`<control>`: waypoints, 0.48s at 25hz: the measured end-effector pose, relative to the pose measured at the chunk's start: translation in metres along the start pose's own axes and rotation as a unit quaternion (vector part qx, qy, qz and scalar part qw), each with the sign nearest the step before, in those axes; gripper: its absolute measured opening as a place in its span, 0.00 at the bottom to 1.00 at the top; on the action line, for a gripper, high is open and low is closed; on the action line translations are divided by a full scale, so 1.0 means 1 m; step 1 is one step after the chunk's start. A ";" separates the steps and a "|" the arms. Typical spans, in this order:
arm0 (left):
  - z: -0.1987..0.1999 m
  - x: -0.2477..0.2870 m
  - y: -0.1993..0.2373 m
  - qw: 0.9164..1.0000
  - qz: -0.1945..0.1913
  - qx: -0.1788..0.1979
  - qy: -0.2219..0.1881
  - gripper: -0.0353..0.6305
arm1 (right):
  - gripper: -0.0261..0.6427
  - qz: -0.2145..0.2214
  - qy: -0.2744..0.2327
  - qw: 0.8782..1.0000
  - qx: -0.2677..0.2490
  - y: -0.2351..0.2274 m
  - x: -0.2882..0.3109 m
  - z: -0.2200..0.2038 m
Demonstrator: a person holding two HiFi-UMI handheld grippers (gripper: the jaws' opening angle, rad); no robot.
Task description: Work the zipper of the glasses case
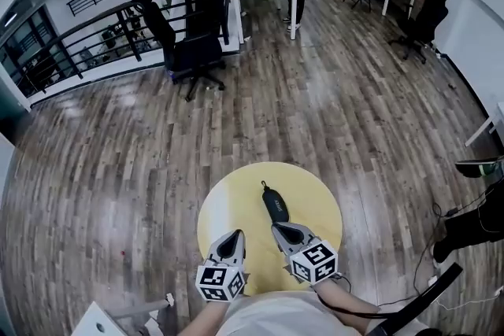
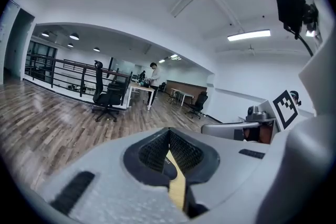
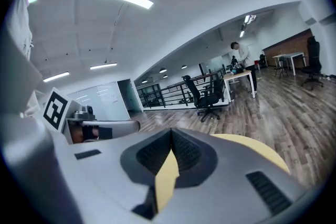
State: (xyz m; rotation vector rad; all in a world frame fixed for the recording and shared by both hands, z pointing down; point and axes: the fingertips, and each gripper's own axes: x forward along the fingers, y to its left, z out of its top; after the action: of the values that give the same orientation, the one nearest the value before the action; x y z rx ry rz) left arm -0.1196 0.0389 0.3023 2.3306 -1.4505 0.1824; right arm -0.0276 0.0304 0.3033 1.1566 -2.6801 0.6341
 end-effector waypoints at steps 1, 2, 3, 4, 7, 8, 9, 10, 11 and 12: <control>0.003 -0.001 -0.001 1.000 -0.002 0.001 -0.003 0.06 | 0.04 0.005 0.001 1.000 0.002 0.003 0.000 0.000; 0.006 -0.001 -0.002 1.000 -0.004 0.003 -0.005 0.06 | 0.04 0.008 0.003 1.000 0.003 0.005 -0.001 -0.001; 0.008 -0.001 -0.005 1.000 -0.006 0.005 -0.007 0.06 | 0.04 0.010 0.005 1.000 0.005 0.007 -0.003 -0.002; 0.009 0.000 -0.008 1.000 -0.009 0.008 -0.008 0.06 | 0.04 0.011 0.007 1.000 0.007 0.007 -0.005 -0.002; 0.010 0.003 -0.016 1.000 -0.016 0.022 -0.002 0.06 | 0.04 0.000 0.007 1.000 0.015 0.006 -0.009 -0.004; 0.009 0.005 -0.017 1.000 -0.020 0.024 0.000 0.06 | 0.04 -0.004 0.006 1.000 0.019 0.006 -0.009 -0.005; 0.007 0.006 -0.019 0.999 -0.022 0.026 0.003 0.06 | 0.04 -0.005 0.007 1.000 0.023 0.005 -0.008 -0.007; 0.005 0.008 -0.021 0.999 -0.024 0.027 0.005 0.06 | 0.04 -0.005 0.009 1.000 0.025 0.005 -0.007 -0.009; 0.003 0.009 -0.023 0.999 -0.025 0.028 0.007 0.06 | 0.04 -0.005 0.012 1.000 0.027 0.004 -0.006 -0.012; 0.002 0.010 -0.026 0.999 -0.028 0.029 0.008 0.06 | 0.04 -0.005 0.014 0.999 0.028 0.003 -0.006 -0.014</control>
State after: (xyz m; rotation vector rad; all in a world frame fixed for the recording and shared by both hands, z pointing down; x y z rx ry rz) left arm -0.0925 0.0396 0.2970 2.4070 -1.3882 0.2313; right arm -0.0258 0.0428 0.3130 1.1658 -2.6470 0.7224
